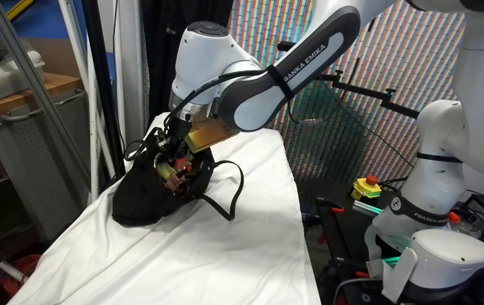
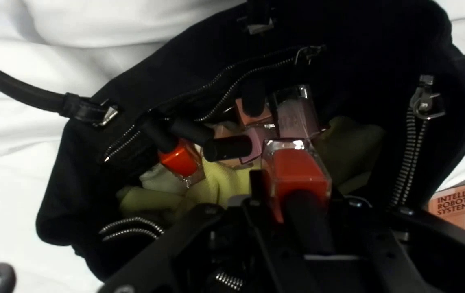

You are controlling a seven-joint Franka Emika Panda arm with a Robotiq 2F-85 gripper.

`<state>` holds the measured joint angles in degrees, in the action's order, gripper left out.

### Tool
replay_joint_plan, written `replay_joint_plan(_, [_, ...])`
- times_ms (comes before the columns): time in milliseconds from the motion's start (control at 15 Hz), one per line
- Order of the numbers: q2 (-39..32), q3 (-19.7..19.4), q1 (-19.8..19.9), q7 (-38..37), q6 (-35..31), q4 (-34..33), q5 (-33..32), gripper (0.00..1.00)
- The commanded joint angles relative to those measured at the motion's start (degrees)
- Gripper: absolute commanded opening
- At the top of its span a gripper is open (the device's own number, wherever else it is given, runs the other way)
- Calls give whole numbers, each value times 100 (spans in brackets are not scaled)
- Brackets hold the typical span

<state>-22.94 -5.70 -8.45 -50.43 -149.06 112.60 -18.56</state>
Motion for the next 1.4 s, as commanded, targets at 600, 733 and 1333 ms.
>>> replay_joint_plan(600, [-630,-249,-93,126,-13,-748,141,84])
replay_joint_plan(733, [-559,-237,-103,140,10,-667,152,97])
replay_joint_plan(1333, [478,40,-145,968,144,585,337,100])
